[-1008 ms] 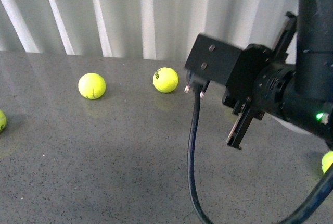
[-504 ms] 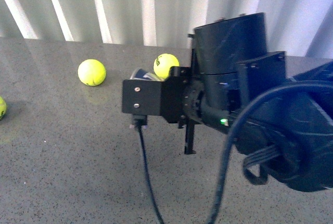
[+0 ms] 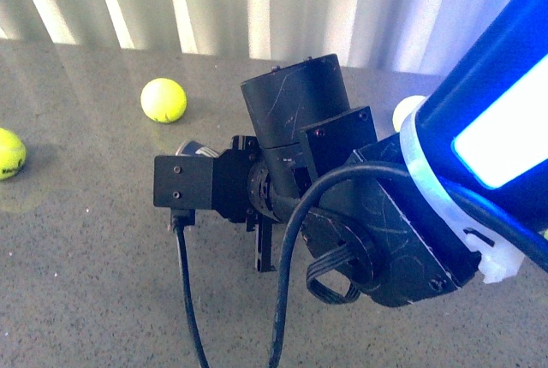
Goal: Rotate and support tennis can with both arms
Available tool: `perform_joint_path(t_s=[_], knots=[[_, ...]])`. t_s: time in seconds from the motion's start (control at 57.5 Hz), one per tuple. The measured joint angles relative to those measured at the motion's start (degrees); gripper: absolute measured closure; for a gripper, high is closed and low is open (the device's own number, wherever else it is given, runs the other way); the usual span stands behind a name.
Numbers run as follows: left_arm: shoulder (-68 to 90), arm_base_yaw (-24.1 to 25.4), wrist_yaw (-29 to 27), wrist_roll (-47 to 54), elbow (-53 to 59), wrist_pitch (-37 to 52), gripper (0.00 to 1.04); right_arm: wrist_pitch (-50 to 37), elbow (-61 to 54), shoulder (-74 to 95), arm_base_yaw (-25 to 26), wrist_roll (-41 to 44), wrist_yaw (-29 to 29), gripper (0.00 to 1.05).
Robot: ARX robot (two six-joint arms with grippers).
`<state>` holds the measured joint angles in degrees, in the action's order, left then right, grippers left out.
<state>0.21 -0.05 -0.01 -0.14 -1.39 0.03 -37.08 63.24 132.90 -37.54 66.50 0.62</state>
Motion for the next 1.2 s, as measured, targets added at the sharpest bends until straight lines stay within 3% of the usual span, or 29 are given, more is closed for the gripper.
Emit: perform_joint_path(t_s=[0.574, 0.626, 0.834, 1.026, 1.199], knots=[[0.0, 0.0, 0.0, 0.0, 0.0, 0.0, 0.07, -1.8, 1.3, 2.2, 0.0, -3.0, -0.7, 0.93], [0.0, 0.0, 0.0, 0.0, 0.0, 0.0, 0.07, -1.8, 1.3, 2.2, 0.0, -3.0, -0.8, 0.86], [0.0, 0.0, 0.0, 0.0, 0.0, 0.0, 0.07, -1.8, 0.2, 1.8, 0.2, -4.5, -0.3, 0.39], [0.0, 0.0, 0.0, 0.0, 0.0, 0.0, 0.07, -1.0, -2.8, -1.2, 0.2, -5.9, 0.6, 0.08], [0.0, 0.0, 0.0, 0.0, 0.0, 0.0, 0.07, -0.8, -5.6, -4.7, 0.6, -6.1, 1.5, 0.07]])
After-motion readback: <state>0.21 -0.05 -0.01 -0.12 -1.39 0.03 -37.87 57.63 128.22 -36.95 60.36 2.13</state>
